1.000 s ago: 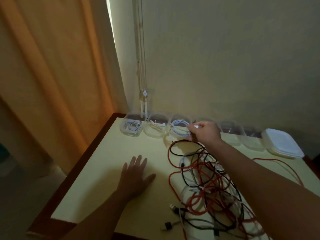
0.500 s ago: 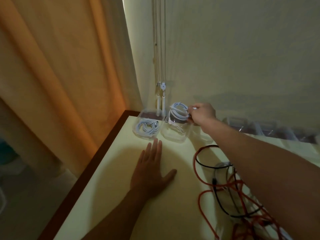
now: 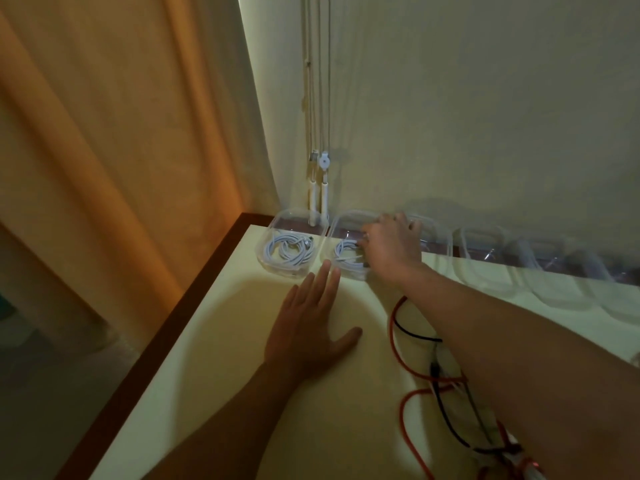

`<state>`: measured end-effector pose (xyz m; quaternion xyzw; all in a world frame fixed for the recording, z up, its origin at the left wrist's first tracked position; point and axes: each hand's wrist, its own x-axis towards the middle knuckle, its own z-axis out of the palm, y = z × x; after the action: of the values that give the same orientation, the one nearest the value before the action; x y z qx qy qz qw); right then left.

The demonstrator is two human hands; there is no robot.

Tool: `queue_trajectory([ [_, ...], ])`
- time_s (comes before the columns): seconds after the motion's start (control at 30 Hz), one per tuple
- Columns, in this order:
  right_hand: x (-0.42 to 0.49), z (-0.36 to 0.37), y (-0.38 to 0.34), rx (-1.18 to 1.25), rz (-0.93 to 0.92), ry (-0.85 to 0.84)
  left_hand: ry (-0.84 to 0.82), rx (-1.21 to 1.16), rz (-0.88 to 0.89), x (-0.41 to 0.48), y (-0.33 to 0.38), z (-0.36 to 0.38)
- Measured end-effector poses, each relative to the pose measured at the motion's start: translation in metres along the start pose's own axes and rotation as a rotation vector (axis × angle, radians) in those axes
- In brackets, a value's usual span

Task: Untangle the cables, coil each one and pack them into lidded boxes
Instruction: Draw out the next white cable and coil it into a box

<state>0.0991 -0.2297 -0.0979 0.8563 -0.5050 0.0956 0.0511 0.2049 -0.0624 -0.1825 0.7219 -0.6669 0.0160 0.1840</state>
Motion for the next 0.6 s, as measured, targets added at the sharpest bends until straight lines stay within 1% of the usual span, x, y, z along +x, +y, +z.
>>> queue_trajectory([
  [0.07, -0.001, -0.004, 0.002, 0.113, -0.01, 0.021, 0.005, 0.002, 0.0, 0.002, 0.0, 0.001],
  [0.13, -0.002, -0.01, 0.004, 0.202, -0.01, -0.011, 0.004, 0.014, -0.002, 0.004, 0.0, 0.002],
  [0.23, -0.003, -0.014, 0.008, 0.16, -0.087, -0.171, -0.003, 0.012, -0.009, 0.007, 0.0, 0.002],
  [0.3, -0.003, -0.014, 0.012, 0.142, -0.133, -0.213, -0.005, 0.008, -0.011, 0.007, 0.0, 0.001],
  [0.4, -0.002, -0.01, 0.018, 0.189, -0.129, -0.168, -0.002, 0.002, -0.002, 0.007, 0.0, 0.001],
  [0.53, -0.001, -0.009, 0.012, 0.126, -0.115, -0.145, -0.007, 0.008, 0.003, 0.008, -0.001, 0.003],
  [0.6, -0.001, -0.009, 0.011, 0.177, -0.099, -0.101, -0.002, -0.001, 0.0, 0.009, -0.001, 0.003],
])
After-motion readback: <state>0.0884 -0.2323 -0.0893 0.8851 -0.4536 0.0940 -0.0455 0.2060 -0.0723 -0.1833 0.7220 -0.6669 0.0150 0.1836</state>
